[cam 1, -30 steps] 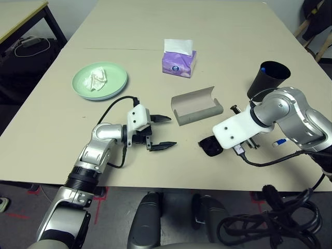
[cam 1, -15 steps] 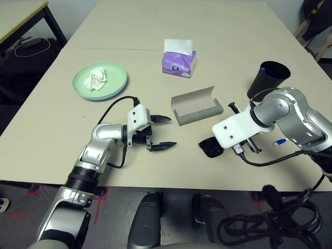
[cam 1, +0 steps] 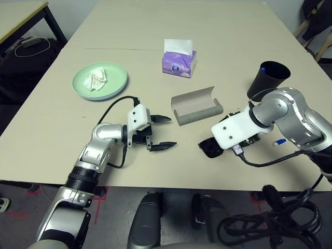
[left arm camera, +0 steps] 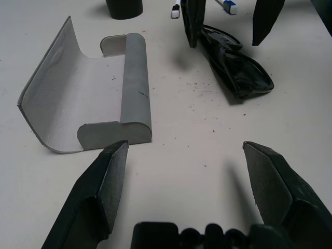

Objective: Organize and tidy the items on the table.

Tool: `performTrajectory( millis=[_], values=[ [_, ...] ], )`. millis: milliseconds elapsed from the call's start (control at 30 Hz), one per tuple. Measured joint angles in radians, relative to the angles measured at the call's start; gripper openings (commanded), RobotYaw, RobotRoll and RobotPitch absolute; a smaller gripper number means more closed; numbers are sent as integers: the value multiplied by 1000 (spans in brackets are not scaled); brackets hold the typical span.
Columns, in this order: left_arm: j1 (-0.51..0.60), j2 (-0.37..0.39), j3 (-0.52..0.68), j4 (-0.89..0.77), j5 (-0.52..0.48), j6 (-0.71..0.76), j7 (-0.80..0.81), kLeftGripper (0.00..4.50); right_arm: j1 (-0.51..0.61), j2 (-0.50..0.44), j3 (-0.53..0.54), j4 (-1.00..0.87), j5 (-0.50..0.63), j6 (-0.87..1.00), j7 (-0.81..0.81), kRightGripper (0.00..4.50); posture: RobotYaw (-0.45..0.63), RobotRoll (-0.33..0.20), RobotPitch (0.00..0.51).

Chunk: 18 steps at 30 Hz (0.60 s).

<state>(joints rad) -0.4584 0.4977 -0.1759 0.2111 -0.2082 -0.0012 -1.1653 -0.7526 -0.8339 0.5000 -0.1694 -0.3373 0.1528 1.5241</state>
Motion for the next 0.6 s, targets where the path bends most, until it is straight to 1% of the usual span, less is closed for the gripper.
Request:
performTrajectory(
  millis=[400, 433, 500, 533, 600],
  values=[
    [5, 0, 0, -4, 1, 0, 1, 4500, 1, 1, 0, 11, -3, -7, 0, 4434, 191, 0, 159],
    [5, 0, 0, -4, 1, 0, 1, 4500, 1, 2, 0, 11, -3, -8, 0, 4278, 190, 0, 159],
    [5, 0, 0, -4, 1, 0, 1, 4500, 1, 7, 0, 12, -5, -10, -1, 4359, 190, 0, 159],
    [5, 0, 0, -4, 1, 0, 1, 4500, 1, 13, 1, 13, -10, -10, -2, 4121, 190, 0, 159],
    [5, 0, 0, -4, 1, 0, 1, 4500, 1, 22, 2, 17, -14, -11, -4, 4121, 190, 0, 159]
  ],
)
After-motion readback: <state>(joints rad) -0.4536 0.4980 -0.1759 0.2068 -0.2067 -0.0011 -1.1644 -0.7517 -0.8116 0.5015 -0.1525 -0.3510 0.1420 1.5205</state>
